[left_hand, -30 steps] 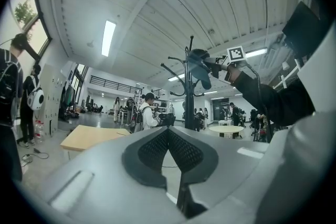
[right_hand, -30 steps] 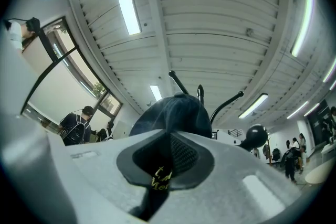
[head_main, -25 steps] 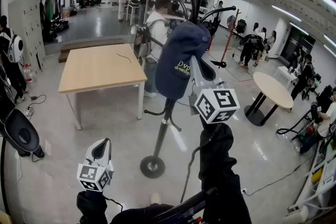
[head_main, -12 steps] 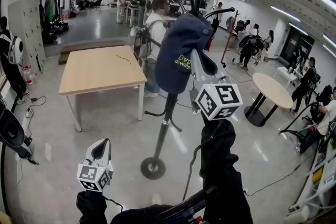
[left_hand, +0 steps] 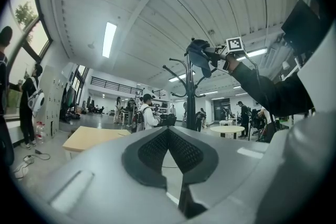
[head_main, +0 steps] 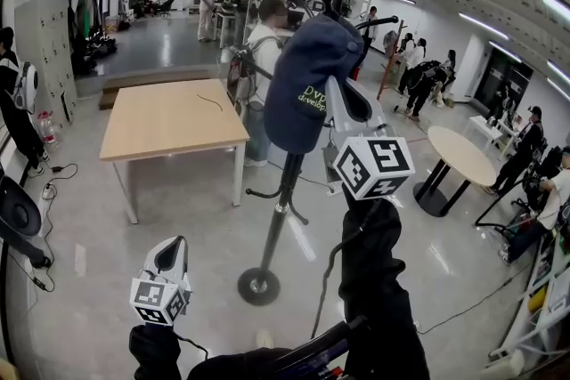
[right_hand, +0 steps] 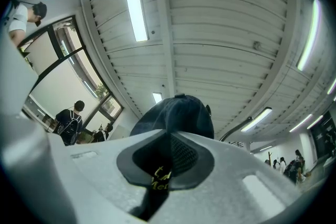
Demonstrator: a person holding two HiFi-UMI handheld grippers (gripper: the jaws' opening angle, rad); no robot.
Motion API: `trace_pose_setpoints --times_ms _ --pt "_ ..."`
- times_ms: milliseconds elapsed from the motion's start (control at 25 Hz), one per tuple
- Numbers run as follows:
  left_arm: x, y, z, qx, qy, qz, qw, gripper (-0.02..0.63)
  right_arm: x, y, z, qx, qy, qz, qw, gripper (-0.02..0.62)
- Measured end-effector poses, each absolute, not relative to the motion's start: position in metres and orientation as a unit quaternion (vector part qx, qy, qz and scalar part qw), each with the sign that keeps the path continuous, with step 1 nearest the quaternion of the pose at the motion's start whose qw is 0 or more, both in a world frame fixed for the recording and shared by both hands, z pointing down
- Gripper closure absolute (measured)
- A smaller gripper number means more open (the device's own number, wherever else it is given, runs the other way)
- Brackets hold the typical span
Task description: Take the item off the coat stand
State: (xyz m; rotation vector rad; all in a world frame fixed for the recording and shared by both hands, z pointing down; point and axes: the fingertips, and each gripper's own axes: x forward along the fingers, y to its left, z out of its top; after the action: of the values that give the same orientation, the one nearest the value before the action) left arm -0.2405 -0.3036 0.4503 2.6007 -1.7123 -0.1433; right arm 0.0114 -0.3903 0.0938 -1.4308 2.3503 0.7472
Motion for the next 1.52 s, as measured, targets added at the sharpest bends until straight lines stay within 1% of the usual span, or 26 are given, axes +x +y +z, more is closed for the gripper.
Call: trace_pose_setpoints --times_ms 1520 --pt "-0.252 -0.296 0.456 0.822 -0.565 -0.072 0.009 0.603 -0.006 -0.346 0.056 -0.469 0.807 0.31 0.181 0.588"
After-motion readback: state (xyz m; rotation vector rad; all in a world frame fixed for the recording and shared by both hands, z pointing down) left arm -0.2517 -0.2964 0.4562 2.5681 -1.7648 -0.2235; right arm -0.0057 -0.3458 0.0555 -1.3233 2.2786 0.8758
